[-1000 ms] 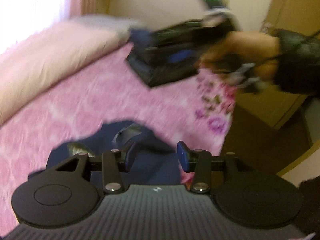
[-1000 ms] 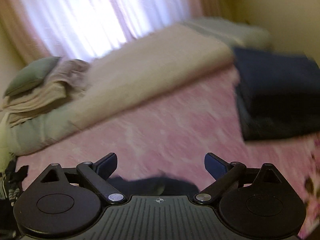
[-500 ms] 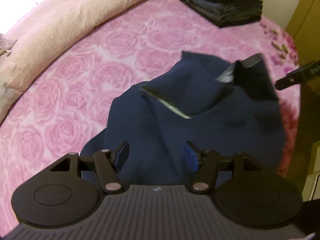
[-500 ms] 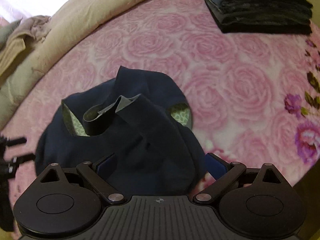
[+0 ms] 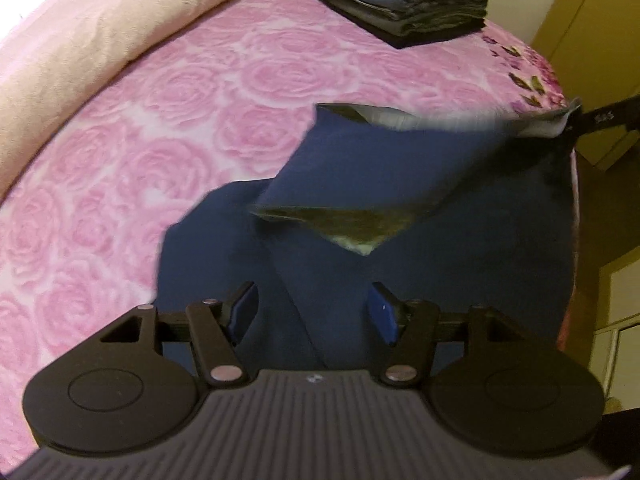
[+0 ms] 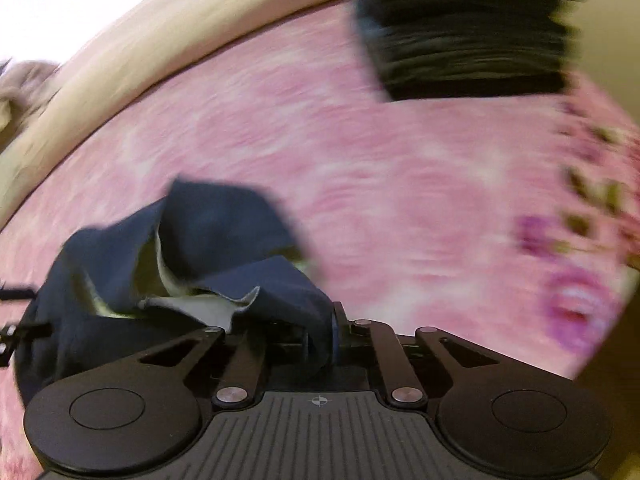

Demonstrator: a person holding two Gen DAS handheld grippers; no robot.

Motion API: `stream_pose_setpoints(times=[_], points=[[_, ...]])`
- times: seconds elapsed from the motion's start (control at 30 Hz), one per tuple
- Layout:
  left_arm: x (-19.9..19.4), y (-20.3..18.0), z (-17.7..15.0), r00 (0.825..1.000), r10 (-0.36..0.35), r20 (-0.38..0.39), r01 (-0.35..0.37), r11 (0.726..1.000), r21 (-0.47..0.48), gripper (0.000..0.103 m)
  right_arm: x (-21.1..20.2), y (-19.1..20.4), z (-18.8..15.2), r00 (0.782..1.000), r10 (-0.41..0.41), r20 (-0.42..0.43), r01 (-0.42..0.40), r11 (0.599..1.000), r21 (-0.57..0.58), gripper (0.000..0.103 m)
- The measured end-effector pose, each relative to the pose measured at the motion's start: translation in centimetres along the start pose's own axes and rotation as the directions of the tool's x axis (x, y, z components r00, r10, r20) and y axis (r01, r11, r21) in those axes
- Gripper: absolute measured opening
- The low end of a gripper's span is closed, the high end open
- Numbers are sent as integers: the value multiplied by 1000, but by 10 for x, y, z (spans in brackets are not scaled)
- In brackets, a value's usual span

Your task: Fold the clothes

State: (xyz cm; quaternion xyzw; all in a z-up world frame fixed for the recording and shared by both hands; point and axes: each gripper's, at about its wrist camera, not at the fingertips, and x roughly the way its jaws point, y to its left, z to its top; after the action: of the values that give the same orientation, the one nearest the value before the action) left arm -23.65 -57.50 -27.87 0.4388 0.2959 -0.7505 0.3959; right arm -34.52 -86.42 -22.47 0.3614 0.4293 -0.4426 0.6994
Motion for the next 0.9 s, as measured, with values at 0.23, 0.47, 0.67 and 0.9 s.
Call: stream_pose_setpoints(times=[0.23,0.47,0.67,0.9], points=[[31,-49,16,996,-75,-56,79,994,75,56,-26,-101,-16,992,-118,-42,125,953,275,7],[45,-73,32,991,-110,-74,120,980,156,56,-28,-113,-41,992,-104,-74,123,934,336,7],[41,-71,59,991,-130,-33,133,981,137,56,-40,-96,-41,999,-18,-40,28,964,265,7],[54,-97,60,996,-62,-60,76,964,253,61,-44,-63,-35,998,58,-20,-54,986,156,8]])
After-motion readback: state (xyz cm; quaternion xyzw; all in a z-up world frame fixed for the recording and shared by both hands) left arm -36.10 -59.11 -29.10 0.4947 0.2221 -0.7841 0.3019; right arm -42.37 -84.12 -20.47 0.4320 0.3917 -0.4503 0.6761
